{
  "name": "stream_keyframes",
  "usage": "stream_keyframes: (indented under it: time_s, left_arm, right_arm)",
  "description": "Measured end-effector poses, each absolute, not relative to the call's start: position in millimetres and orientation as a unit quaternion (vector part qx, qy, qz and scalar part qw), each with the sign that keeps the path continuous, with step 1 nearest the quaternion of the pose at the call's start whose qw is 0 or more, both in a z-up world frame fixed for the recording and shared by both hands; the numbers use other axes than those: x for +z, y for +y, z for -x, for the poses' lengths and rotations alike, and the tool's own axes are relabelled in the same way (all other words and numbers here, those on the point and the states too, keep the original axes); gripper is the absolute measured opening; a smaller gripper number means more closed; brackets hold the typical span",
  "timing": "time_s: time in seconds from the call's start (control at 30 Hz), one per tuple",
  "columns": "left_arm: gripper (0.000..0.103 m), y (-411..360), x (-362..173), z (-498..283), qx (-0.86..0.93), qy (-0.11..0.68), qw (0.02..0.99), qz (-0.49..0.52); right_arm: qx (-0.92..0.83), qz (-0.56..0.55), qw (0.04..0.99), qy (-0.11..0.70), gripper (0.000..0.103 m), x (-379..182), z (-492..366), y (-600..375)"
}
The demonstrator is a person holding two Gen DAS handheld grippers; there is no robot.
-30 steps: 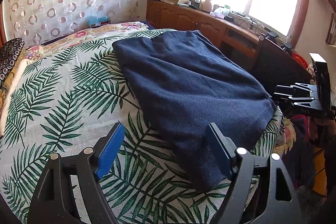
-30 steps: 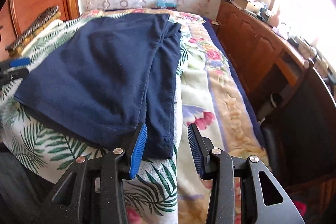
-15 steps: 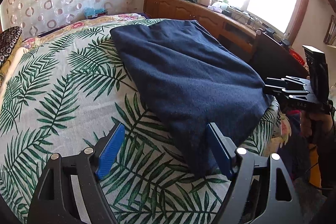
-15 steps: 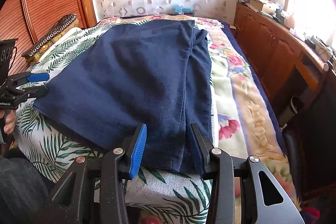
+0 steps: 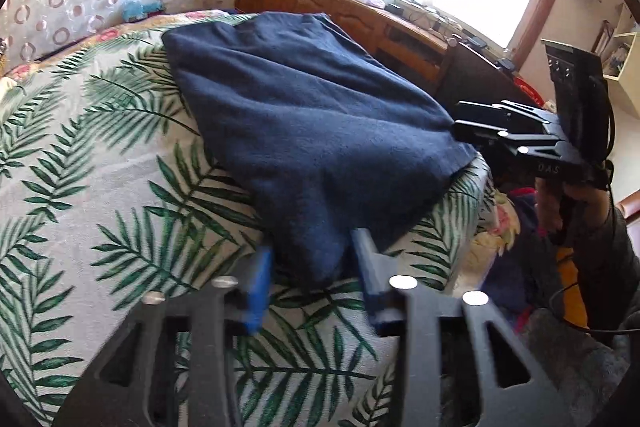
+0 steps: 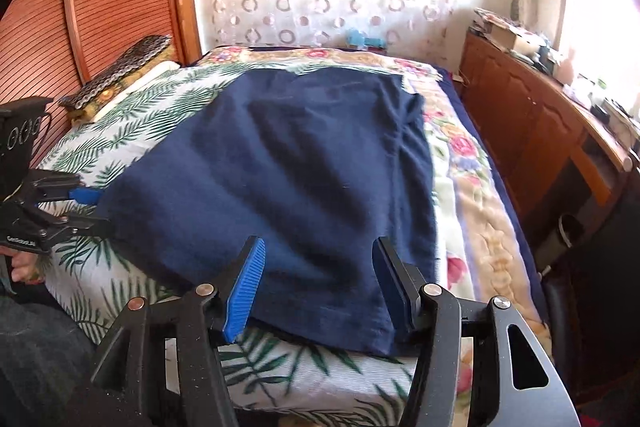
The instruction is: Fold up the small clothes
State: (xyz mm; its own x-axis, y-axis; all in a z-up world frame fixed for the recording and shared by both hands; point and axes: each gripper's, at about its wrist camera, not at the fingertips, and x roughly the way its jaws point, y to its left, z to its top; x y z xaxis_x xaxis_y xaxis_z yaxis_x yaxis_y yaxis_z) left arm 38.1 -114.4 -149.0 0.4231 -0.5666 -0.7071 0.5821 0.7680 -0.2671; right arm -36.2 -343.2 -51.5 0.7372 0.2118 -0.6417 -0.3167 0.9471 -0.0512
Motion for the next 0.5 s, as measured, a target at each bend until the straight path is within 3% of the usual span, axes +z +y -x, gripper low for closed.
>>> stream_keyframes:
  time_s: [0.1, 0.27, 0.5]
  left_arm:
    - [0.01, -118.5, -144.3, -38.0, -0.339, 0.407, 0.848, -0.018]
    - [0.008, -117.8, -112.3, -43.3, -0.347, 0.367, 0.863, 0.002]
    - [0.008, -121.1, -74.5, -62.8, -0.363, 0.331, 0.87, 0.033]
  right_arm:
    - [0.157, 0.082, 0.925, 0.336, 0.058, -54.7, 40.0, -335.4]
    - [0.183, 0.072, 0.92, 0.339, 0.064, -55.7, 42.4, -324.5]
    - [0.209, 0.098, 0.912, 0.338, 0.064, -58.8, 44.3, -306.7]
